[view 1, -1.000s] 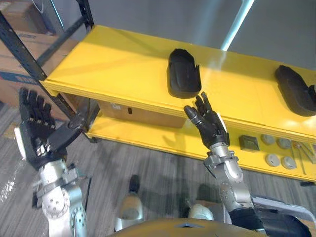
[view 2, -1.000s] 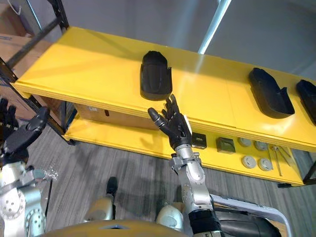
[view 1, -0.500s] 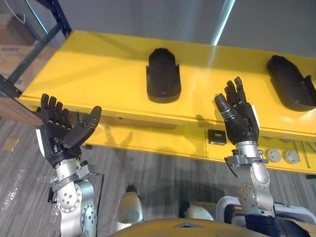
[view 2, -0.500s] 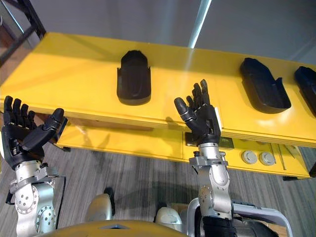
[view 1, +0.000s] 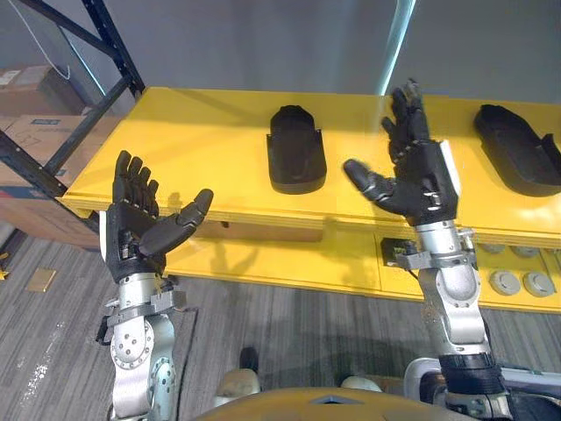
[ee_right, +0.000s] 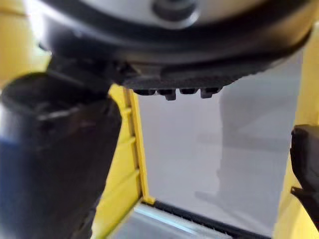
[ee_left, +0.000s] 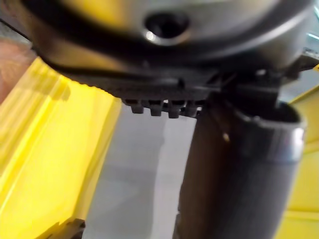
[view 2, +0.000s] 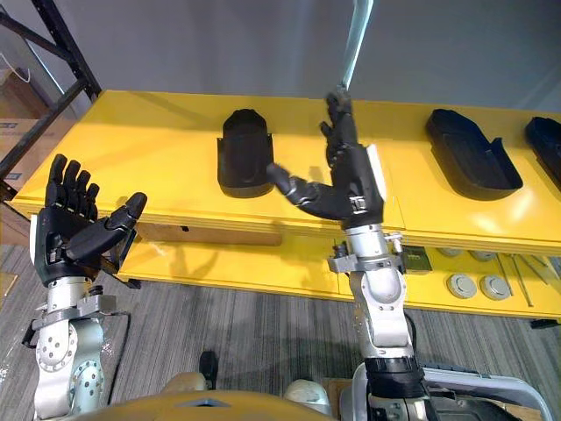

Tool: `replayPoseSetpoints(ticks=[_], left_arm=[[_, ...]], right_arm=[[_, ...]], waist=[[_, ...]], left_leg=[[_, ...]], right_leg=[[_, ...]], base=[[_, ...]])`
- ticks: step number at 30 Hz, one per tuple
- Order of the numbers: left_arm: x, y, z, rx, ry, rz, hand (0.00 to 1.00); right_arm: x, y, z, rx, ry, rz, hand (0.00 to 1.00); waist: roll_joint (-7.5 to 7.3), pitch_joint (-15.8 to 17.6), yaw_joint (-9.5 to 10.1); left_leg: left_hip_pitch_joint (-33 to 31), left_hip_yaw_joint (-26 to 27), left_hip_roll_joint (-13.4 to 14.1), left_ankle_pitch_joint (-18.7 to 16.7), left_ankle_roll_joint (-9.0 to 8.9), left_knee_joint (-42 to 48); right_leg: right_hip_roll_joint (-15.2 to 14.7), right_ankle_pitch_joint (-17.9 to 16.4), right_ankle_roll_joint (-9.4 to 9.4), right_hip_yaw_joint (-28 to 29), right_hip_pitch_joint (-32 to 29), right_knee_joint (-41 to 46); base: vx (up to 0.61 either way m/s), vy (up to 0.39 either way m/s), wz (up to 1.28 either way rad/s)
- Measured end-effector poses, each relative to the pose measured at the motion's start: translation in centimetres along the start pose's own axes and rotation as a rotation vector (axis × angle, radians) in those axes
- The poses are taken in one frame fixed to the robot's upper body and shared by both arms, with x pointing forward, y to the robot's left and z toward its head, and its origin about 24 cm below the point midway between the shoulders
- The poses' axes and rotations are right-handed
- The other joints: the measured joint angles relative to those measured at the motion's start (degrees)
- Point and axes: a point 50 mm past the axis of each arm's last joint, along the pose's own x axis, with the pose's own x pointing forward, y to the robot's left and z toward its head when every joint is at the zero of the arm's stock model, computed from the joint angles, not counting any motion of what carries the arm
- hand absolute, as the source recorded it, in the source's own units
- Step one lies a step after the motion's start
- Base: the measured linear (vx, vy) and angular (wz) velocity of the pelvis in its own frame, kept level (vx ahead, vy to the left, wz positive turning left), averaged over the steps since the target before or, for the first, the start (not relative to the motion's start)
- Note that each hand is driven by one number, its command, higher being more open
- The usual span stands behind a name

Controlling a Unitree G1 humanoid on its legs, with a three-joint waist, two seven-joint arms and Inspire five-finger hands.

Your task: Walk over and take three plastic housings, then place them on the shelf

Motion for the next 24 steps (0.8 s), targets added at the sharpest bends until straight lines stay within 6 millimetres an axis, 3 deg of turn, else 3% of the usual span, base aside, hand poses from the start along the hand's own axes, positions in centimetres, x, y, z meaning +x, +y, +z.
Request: replayPoseSetpoints(ticks=[4,9,19,24], left_arm=[[0.1,-0.1,-0.2,-0.004,0.017,-0.009,1.00],[-0.2,-1.7,-1.0,-0.026,0.076,-0.094,1.00],[-0.2,-1.7,-2.1,-0.003,0.129,-0.126,1.00],[0.4,-2.6,-2.0,-0.023,0.111,-0.152,1.00]], right_arm=[[2.5,1.4,0.7,-0.174,-0.049,0.197,1.00],[6.1,2.6,-0.3,-0.411,-0.057,0.361,1.00],[8.3,3.7,-3.9,-0.720,0.041,0.464,1.00],[9.6,2.4,-5.6,-0.857,0.162,0.441,1.00]], waist=[[0.06,0.0,0.86],[-0.17,-0.1,2.99],[-0.72,1.3,4.89],[-0.73,3.7,5.85]], left_leg=[[-0.1,-1.5,-0.7,1.8,0.48,-2.2],[-1.1,-2.9,-0.7,2.6,0.47,-2.3],[-3.3,-4.4,-0.8,3.9,0.65,-2.5],[-5.0,-4.9,-0.9,4.5,0.64,-2.5]], right_leg=[[-0.3,0.4,0.49,-1.6,0.1,-0.5],[-0.1,0.8,0.41,-3.4,0.4,-1.0],[-0.1,1.6,0.42,-5.0,-0.5,-1.5],[-0.1,1.9,0.45,-5.6,-1.9,-1.4]], base=[[-0.03,0.027,0.20],[-0.03,-0.006,0.19],[-0.04,-0.005,0.09],[-0.06,0.000,0.07]])
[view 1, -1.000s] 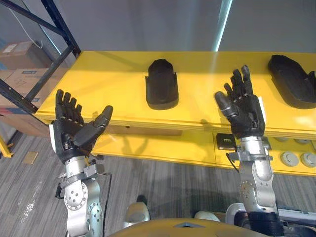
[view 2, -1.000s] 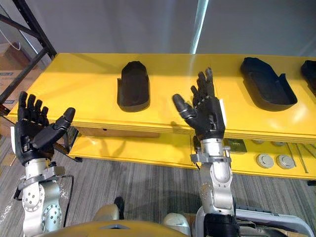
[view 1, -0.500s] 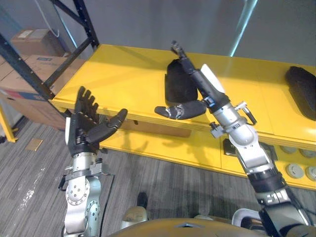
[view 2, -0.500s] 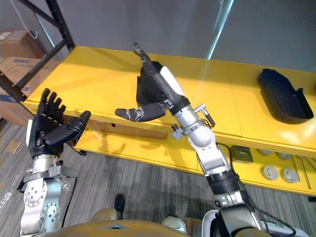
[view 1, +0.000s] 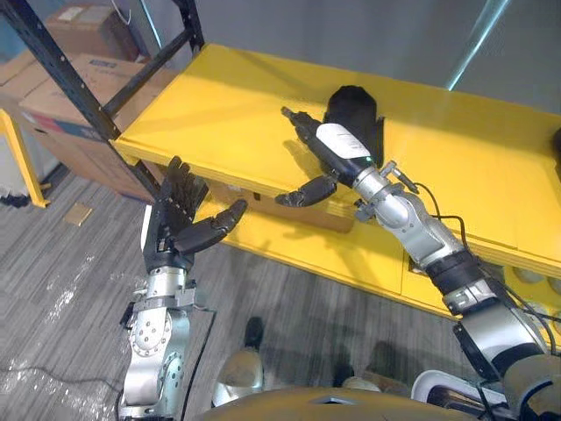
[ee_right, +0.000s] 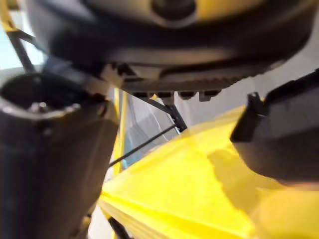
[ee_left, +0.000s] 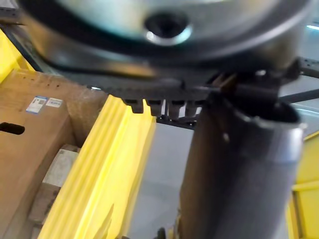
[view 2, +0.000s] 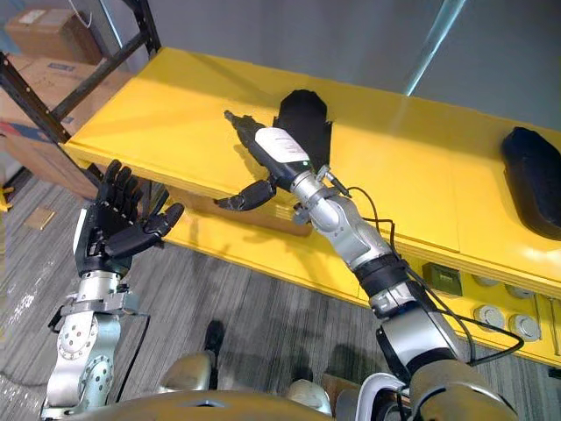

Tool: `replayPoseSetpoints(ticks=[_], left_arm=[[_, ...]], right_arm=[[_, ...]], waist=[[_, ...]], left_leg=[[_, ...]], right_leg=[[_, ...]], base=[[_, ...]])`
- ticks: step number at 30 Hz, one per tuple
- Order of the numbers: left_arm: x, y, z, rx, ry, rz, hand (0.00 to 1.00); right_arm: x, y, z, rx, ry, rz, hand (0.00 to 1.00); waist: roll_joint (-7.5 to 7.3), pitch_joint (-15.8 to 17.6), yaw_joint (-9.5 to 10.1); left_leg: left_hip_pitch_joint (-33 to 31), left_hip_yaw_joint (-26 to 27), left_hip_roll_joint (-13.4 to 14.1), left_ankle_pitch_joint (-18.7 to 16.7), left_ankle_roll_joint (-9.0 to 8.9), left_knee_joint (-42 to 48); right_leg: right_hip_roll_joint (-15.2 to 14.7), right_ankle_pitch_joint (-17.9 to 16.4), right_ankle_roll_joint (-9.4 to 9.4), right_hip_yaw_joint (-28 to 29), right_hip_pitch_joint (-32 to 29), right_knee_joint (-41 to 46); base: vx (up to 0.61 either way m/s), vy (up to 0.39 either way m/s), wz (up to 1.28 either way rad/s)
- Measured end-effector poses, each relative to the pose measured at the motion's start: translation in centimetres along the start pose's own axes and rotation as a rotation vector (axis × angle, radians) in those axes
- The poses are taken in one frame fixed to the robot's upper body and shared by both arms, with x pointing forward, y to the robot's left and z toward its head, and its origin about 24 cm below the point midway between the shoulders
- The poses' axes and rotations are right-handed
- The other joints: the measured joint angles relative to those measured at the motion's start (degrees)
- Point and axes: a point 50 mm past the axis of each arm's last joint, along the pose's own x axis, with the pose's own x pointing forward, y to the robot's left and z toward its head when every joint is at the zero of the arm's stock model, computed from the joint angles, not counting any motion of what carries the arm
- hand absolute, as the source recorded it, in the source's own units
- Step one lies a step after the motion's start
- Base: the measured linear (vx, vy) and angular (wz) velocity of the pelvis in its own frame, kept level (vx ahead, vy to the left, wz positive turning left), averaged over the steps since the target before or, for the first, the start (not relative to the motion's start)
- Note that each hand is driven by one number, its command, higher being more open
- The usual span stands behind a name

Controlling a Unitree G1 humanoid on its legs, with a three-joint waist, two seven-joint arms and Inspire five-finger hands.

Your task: Walk over and take three plastic housings, then place them on the shelf

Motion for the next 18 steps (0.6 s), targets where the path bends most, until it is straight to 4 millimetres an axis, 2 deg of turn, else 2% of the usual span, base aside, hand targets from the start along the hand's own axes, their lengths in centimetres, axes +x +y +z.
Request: replayPoseSetpoints(ticks=[4,13,18], left_arm=[[0.0,0.0,0.0,-0.018,0.003,0.006,1.00],[-0.1,-0.5,-0.2,-0.048,0.013,-0.007,1.00],[-0.1,-0.5,-0.3,-0.048,0.015,-0.005,1.00]], right_arm=[[0.0,-0.6,-0.9,-0.026,0.060,-0.034,1.00],[0.5,-3.4,-2.0,-0.056,0.125,-0.128,1.00],[0.4,-3.9,-2.4,-0.014,0.162,-0.155,1.00]], waist=[[-0.11,1.1,0.21],[0.41,2.2,-0.47],[0.54,3.2,-0.80]], left_leg=[[-0.2,0.0,-0.1,0.2,0.23,0.1],[-0.3,0.0,0.0,0.5,0.22,0.1],[-0.1,0.1,0.0,0.7,0.14,0.0]], right_leg=[[-0.1,0.1,0.08,0.0,-0.2,0.0],[-0.1,0.2,0.06,0.0,-0.1,0.2],[-0.1,0.0,-0.09,0.1,-0.4,1.0]], base=[[0.00,0.000,0.00],[0.00,0.000,0.00],[-0.02,-0.005,0.00]])
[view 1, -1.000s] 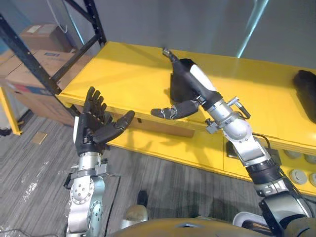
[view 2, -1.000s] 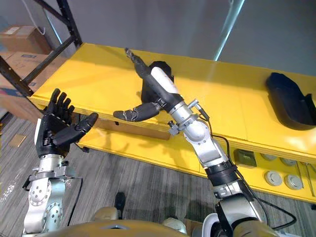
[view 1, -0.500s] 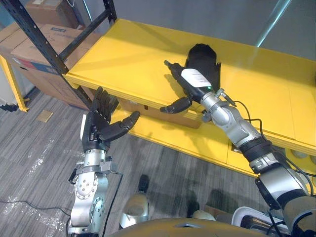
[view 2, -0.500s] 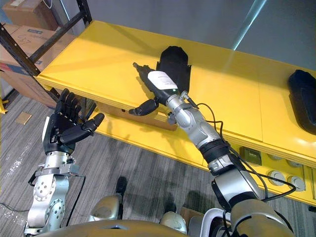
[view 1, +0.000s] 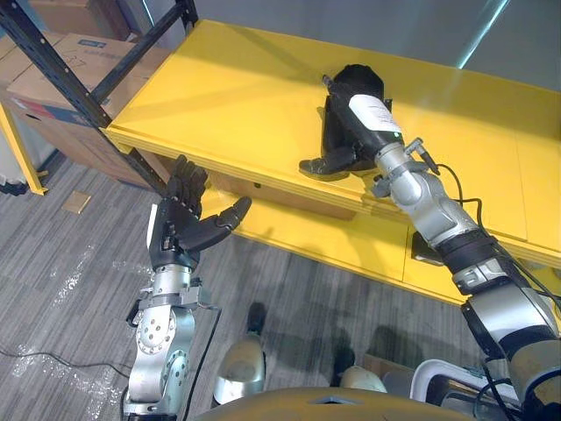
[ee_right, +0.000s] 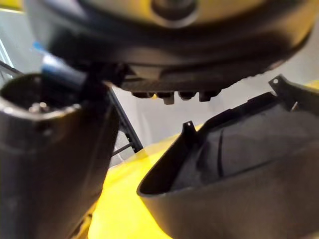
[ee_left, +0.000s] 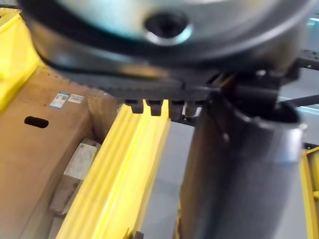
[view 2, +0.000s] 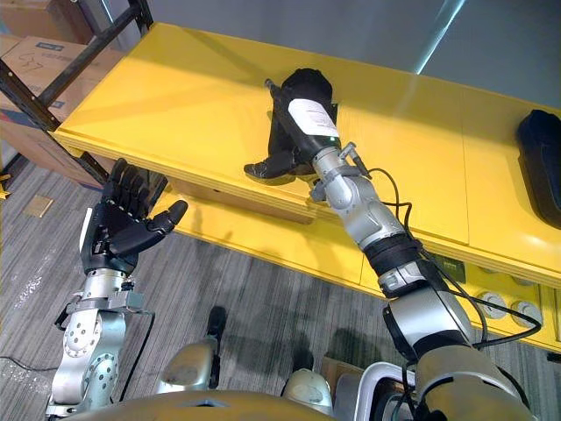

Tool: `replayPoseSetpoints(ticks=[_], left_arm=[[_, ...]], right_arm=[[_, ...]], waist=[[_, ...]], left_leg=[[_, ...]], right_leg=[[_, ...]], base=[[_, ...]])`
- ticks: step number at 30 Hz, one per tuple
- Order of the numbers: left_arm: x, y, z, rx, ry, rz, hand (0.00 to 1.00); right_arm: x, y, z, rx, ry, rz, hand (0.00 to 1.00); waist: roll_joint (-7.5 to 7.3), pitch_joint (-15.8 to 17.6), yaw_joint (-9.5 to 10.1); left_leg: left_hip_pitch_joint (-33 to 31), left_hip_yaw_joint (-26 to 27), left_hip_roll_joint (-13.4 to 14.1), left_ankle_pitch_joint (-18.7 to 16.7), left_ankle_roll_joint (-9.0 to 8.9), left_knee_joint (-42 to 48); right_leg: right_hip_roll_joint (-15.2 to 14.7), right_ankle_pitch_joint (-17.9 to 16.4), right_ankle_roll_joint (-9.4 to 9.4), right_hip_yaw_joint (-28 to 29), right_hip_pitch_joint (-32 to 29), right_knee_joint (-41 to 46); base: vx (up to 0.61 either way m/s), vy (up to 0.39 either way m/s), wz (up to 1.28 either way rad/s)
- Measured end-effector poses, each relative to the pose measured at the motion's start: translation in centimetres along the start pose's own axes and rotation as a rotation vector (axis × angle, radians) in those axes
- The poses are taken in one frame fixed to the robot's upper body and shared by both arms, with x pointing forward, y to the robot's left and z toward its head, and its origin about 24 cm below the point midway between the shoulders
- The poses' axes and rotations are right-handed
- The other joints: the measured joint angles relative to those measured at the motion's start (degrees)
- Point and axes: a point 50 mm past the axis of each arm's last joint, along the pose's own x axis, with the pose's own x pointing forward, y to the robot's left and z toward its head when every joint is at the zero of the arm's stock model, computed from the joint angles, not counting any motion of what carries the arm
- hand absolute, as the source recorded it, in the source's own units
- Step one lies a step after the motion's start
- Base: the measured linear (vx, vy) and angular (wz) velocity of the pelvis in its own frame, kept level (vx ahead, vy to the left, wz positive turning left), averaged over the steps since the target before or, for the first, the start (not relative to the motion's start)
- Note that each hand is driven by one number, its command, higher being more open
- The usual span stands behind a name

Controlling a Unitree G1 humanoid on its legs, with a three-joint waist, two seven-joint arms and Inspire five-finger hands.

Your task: Walk over and take three plastic housings, then place them on the shelf

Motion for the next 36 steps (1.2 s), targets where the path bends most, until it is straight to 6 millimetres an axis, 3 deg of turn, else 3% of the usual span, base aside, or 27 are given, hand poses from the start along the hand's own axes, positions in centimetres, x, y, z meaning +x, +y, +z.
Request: replayPoseSetpoints(ticks=[9,15,28,36], left_arm=[[-0.3,0.1,-0.9,0.002,0.045,0.013,1.00],[-0.3,0.1,-1.3,0.009,0.073,0.010,1.00],[-0.5,-1.1,-1.9,0.010,0.120,-0.045,1.00],[-0.5,-1.2,-1.9,0.023,0.125,-0.068,1.00]], right_arm=[[-0.5,1.3,-1.4,0.028,0.120,0.235,1.00],[-0.8,0.8,-2.3,0.008,0.178,0.261,1.00],[-1.0,0.7,-4.2,0.041,0.337,0.151,1.00],[-1.5,-0.4,-6.6,0.055,0.499,0.040,1.00]], waist=[[0.08,0.1,-1.14],[0.08,0.1,-0.94],[-0.45,0.4,-0.07],[-1.11,0.8,0.63]], left_leg=[[0.4,0.8,0.1,0.1,0.05,0.0],[0.7,1.0,0.1,0.0,0.01,0.0],[0.4,1.4,1.0,-0.3,-0.41,0.0],[0.1,1.5,1.0,-0.2,-0.45,0.0]], right_leg=[[0.0,0.2,0.12,1.0,-0.1,0.0],[0.0,0.2,0.09,1.0,-0.1,0.0],[0.5,0.9,-0.41,1.4,-0.2,-1.2],[0.5,1.0,-0.32,1.4,-0.4,-1.2]], base=[[-0.03,-0.016,-0.04],[0.00,-0.001,-0.01],[-0.01,-0.010,-0.01],[-0.01,-0.007,0.01]])
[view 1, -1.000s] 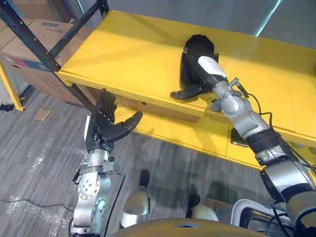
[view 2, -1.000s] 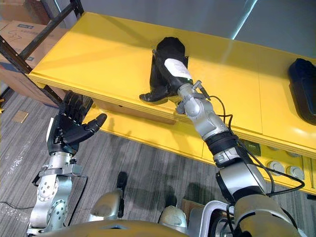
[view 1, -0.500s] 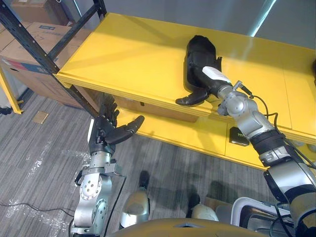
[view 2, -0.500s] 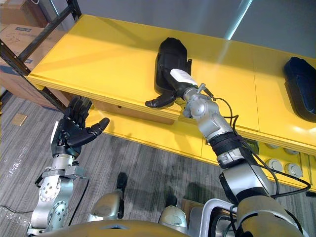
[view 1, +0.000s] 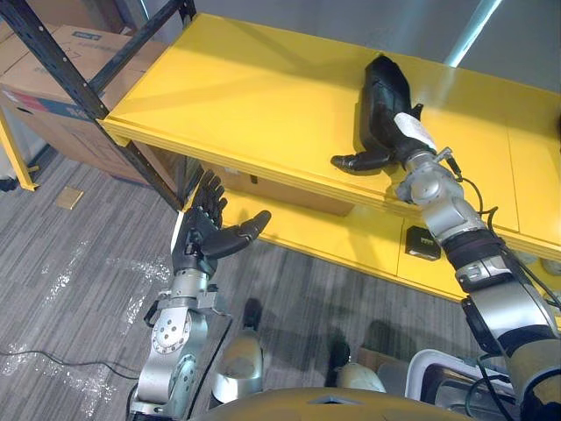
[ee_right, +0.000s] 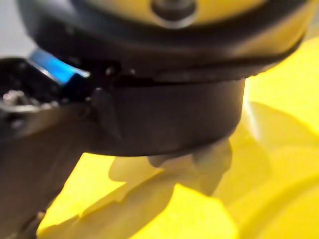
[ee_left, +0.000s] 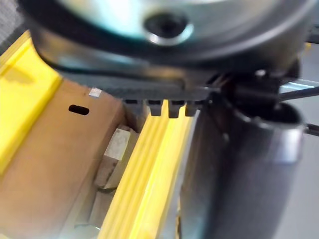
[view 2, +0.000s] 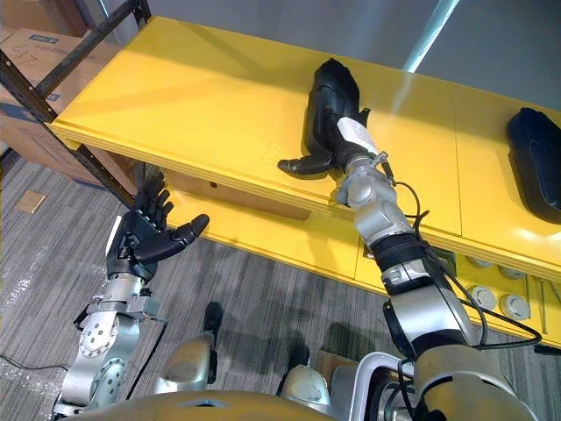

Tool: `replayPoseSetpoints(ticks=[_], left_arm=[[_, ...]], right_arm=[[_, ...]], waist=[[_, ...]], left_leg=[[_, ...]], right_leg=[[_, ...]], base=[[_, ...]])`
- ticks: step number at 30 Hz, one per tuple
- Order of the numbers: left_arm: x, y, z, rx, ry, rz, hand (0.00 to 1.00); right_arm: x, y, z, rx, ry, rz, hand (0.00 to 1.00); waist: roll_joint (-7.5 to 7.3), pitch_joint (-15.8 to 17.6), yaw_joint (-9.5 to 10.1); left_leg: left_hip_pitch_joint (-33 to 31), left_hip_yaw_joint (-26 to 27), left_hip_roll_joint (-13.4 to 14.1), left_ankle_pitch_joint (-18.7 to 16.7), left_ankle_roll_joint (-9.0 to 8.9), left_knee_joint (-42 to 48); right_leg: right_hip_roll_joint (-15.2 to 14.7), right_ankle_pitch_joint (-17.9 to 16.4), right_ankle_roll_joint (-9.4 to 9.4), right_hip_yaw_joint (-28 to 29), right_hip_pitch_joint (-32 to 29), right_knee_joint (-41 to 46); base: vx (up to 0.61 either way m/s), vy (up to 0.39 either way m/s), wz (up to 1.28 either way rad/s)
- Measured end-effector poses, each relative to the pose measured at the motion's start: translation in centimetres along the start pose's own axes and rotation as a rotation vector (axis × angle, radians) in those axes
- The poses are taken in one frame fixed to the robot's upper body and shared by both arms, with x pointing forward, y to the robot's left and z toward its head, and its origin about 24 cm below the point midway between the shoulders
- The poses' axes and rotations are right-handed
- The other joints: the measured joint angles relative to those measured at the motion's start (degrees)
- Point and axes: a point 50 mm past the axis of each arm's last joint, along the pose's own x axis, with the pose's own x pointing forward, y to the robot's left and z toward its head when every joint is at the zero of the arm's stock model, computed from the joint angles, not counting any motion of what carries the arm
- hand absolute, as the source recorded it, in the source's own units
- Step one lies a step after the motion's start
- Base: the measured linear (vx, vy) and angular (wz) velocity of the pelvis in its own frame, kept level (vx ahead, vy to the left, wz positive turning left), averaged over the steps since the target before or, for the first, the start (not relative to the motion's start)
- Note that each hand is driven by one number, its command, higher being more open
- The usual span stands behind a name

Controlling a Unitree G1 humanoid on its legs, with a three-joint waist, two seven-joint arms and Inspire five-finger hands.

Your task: Walk over and take three plastic housings, then place them on the shelf

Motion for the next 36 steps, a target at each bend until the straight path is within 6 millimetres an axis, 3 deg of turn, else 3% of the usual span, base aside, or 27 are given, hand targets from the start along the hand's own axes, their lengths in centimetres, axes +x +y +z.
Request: replayPoseSetpoints(ticks=[12,36], left_arm=[[0.1,0.1,0.1,0.008,-0.001,-0.006,1.00],[0.1,0.4,0.2,-0.001,0.003,-0.010,1.00]], right_arm=[[0.3,-1.8,-1.1,-0.033,0.020,-0.009,1.00],[0.2,-2.8,-2.4,-0.050,0.087,0.013,1.00]], waist=[[-1.32,0.7,-0.17],[-1.33,0.7,-0.46]], left_leg=[[-0.1,0.4,0.1,0.2,0.34,0.0],[0.2,1.8,0.8,0.2,0.34,0.0]], right_leg=[[0.1,0.3,0.31,0.2,0.1,0.0],[0.6,0.9,0.02,1.5,-0.5,0.0]], base=[[0.00,-0.001,0.00],[0.00,-0.007,-0.02]])
